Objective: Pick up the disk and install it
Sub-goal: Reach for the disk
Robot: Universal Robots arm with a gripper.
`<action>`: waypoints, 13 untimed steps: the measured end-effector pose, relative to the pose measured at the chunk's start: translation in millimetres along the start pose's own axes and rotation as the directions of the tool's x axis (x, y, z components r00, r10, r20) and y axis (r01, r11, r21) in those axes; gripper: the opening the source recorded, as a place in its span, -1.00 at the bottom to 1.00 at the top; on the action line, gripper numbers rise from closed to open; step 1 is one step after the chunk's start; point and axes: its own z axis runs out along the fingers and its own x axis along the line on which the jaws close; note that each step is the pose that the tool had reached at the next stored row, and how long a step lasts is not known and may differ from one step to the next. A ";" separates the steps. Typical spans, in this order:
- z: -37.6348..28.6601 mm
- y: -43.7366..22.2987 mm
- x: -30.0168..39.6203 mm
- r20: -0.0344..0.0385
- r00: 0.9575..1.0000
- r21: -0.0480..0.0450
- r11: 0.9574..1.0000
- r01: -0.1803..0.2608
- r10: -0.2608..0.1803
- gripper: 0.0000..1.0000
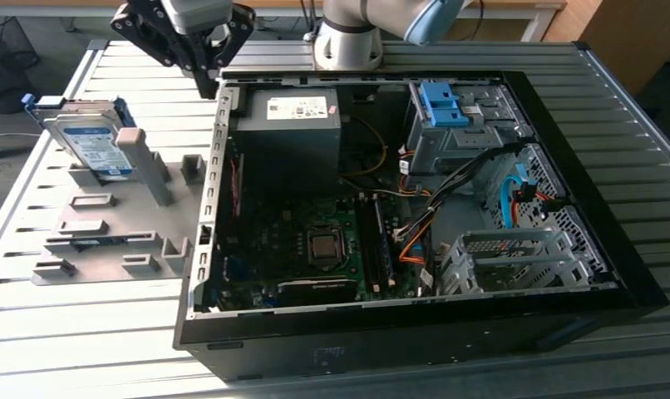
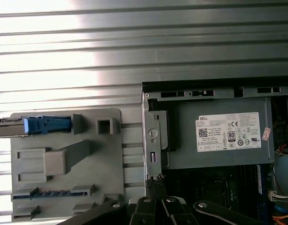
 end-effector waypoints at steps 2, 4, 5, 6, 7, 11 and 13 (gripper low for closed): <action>0.1 -0.1 1.8 0.000 1.000 0.000 1.000 0.000 0.000 -0.79; 0.2 -0.3 3.6 0.000 1.000 0.000 1.000 0.000 0.000 -0.79; 0.3 -0.4 4.5 0.000 1.000 0.000 1.000 0.000 0.000 -0.79; 0.4 -0.4 5.4 0.000 1.000 0.000 1.000 0.000 0.000 -0.79; 0.4 -0.5 6.3 0.000 1.000 0.000 1.000 0.000 0.000 -0.79; 0.6 -0.7 9.7 0.000 1.000 0.000 1.000 0.000 0.000 -0.79; 0.8 -0.9 11.4 0.000 1.000 0.000 1.000 0.000 0.000 -0.79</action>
